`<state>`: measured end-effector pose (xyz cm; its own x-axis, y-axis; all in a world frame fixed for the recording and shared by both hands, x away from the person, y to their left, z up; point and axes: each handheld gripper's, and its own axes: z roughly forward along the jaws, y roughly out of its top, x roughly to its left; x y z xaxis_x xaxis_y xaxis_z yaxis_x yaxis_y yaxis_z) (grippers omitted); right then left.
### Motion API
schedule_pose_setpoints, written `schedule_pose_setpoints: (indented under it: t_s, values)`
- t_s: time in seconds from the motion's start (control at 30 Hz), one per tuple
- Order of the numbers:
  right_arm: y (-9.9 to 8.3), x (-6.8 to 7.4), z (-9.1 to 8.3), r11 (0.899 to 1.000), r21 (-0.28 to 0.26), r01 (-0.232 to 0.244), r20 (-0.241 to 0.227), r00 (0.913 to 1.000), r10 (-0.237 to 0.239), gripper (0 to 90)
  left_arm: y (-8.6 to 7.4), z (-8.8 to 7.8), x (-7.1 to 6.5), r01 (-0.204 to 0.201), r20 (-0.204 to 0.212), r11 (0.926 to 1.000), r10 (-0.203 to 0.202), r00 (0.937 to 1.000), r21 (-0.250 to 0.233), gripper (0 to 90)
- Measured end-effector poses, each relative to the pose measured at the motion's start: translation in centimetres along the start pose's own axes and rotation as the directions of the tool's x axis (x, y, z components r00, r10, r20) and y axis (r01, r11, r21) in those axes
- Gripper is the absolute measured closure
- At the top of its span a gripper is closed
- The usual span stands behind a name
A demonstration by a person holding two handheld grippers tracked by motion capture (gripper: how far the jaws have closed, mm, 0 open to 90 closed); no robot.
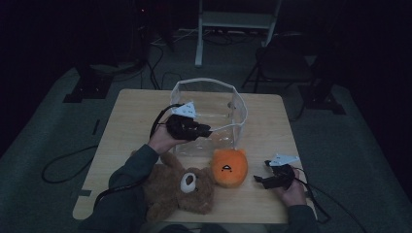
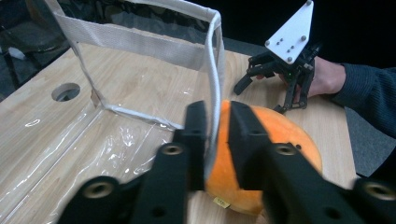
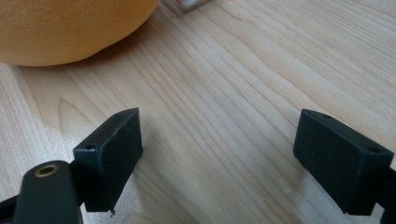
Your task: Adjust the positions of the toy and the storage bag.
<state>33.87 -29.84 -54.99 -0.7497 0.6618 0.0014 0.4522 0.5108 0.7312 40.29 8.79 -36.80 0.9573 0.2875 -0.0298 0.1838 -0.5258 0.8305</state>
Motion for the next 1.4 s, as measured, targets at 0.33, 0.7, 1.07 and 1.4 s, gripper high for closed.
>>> schedule_pose_setpoints:
  t_s: [0.33, 0.7, 1.07, 1.4]
  values:
    - [0.0, 0.0, 0.0, 1.0, 0.001, -0.002, 0.001, 1.0, 0.002, 14.8, -0.9, -2.8, -0.1, 0.015, -0.05, 0.9991, -0.017, 0.9986, -0.04, 57.6]
    - [0.0, 0.0, 0.0, 1.0, 0.002, -0.002, -0.001, 1.0, 0.002, 14.6, -2.3, -6.1, -1.5, 0.001, -0.105, 0.9965, -0.01, 0.9944, -0.084, 52.3]
    - [0.0, 0.0, 0.0, 1.0, 0.002, -0.001, 0.0, 1.0, 0.001, 14.7, -3.5, -7.6, -2.9, -0.015, -0.091, 0.9985, 0.01, 0.9958, -0.053, 52.4]
    - [0.0, 0.0, 0.0, 1.0, 0.003, -0.003, -0.001, 1.0, 0.003, 14.7, -5.3, -7.8, -3.2, 0.009, -0.083, 0.9995, -0.012, 0.9965, -0.032, 51.5]
